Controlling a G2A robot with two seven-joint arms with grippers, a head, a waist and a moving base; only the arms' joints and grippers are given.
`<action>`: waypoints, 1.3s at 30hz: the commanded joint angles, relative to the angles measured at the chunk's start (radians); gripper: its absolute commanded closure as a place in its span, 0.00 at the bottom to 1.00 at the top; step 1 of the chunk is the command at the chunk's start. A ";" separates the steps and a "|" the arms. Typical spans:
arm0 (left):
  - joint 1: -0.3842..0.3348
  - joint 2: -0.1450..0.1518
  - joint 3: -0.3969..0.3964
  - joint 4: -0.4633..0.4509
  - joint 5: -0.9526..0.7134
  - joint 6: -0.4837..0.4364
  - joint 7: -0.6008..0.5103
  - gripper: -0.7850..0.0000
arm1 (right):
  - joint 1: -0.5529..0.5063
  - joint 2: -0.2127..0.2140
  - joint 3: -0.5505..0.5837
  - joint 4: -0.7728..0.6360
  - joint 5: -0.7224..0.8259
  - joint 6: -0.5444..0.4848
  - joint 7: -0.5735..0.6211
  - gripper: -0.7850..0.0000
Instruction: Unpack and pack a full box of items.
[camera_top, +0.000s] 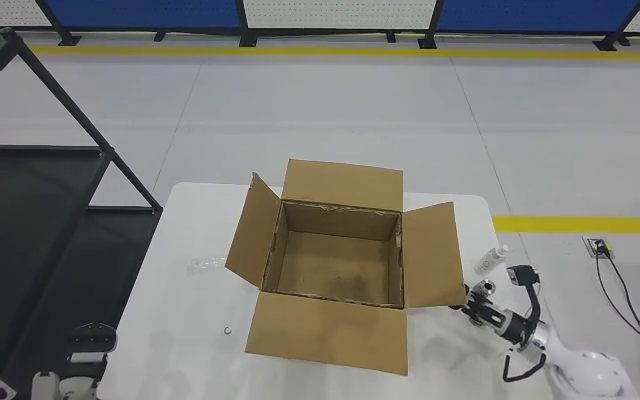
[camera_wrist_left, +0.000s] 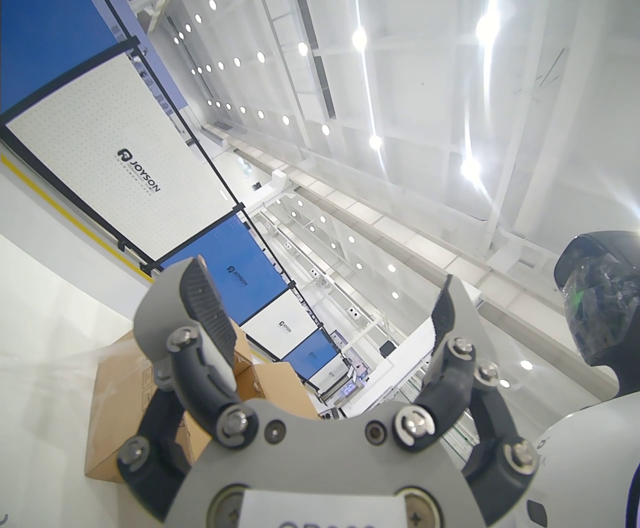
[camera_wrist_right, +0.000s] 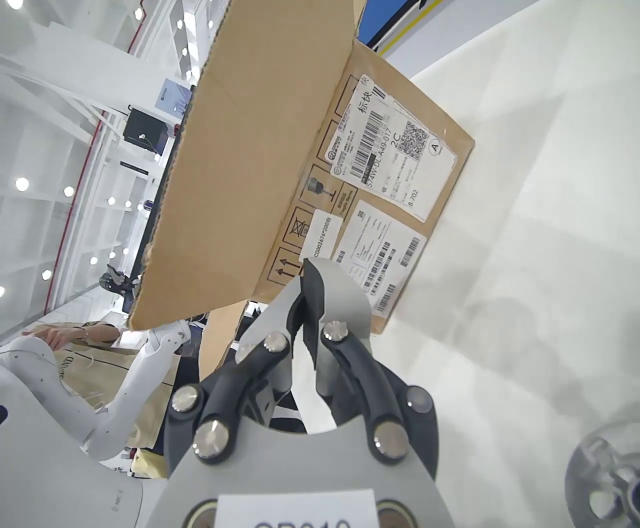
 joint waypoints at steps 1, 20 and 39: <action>0.004 -0.001 -0.002 -0.002 -0.002 -0.003 0.002 0.00 | 0.007 -0.004 -0.027 -0.011 -0.050 0.007 -0.058 1.00; 0.020 -0.008 -0.026 0.010 -0.025 -0.020 0.011 0.00 | 0.057 -0.026 -0.181 -0.064 -0.300 0.133 -0.323 1.00; 0.021 -0.014 -0.044 0.019 -0.049 -0.029 0.000 0.00 | 0.126 -0.037 -0.273 -0.050 -0.333 0.182 -0.353 1.00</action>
